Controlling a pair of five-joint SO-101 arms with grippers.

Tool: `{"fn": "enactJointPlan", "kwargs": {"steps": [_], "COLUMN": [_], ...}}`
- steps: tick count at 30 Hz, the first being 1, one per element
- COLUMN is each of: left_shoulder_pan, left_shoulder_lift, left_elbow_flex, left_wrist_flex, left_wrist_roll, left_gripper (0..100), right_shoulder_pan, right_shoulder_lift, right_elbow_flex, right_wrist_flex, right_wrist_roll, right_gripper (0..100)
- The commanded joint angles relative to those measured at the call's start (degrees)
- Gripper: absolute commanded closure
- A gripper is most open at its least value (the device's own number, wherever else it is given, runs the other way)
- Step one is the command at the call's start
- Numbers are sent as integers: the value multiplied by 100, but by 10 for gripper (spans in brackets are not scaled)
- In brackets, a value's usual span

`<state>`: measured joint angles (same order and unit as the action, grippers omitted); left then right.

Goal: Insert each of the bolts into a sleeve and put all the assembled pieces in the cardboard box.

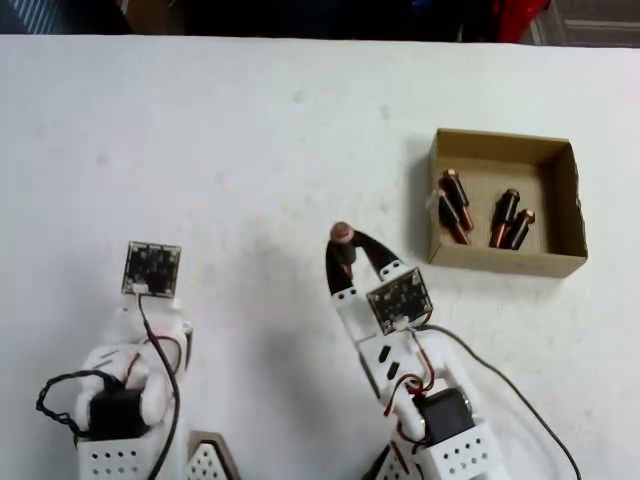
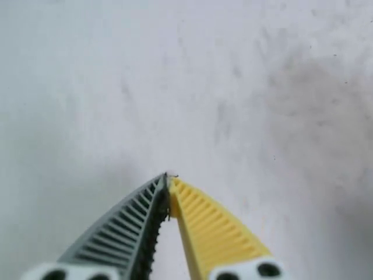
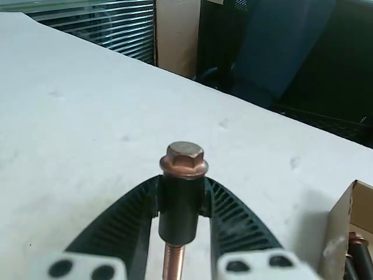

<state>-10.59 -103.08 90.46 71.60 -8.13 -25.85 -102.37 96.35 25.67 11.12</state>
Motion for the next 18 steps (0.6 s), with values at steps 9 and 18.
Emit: {"fn": "enactJointPlan", "kwargs": {"steps": [9, 18], "left_shoulder_pan": [-22, -22], "left_shoulder_lift": [-22, -22], "left_elbow_flex": [589, 659], "left_wrist_flex": [-97, 132], "left_wrist_roll": [-44, -35], "left_gripper": [977, 977], "right_shoulder_pan": [57, 57], "right_shoulder_lift": [-22, -57], "right_elbow_flex": [53, 53], "right_wrist_flex": [57, 198], "right_wrist_roll": [62, 62], "right_gripper": [981, 981]}}
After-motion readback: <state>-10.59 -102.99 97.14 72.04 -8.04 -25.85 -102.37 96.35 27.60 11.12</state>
